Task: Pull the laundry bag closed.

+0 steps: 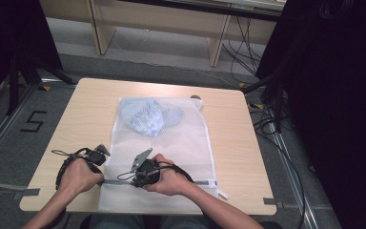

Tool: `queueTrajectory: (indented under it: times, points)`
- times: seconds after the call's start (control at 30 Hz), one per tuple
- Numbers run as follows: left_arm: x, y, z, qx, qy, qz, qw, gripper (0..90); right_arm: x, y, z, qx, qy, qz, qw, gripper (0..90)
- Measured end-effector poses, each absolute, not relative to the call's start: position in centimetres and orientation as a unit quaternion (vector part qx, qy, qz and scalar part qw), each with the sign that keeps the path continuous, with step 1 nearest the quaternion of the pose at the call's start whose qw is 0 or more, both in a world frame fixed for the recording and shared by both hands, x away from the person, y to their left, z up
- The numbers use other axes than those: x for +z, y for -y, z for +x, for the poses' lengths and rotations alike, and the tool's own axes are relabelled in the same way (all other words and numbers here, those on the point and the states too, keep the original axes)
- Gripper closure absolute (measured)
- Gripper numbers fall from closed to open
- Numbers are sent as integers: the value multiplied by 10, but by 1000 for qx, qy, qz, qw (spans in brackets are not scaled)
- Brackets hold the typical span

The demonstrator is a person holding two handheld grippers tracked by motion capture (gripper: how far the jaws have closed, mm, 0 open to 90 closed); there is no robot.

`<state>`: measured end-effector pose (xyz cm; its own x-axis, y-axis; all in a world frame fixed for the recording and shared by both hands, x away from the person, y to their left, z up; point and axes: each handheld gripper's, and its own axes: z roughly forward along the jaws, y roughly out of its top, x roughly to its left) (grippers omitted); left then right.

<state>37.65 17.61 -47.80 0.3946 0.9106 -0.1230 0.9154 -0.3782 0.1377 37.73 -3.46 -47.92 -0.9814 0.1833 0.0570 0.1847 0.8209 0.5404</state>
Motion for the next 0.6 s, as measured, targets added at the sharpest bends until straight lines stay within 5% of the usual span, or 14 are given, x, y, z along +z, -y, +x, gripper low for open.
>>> queueTrajectory:
  times: [0.6]
  points:
    - [-478,-177,378,-18,-551,830,90,900,-478,56,379,-285,953,-99,-3,827]
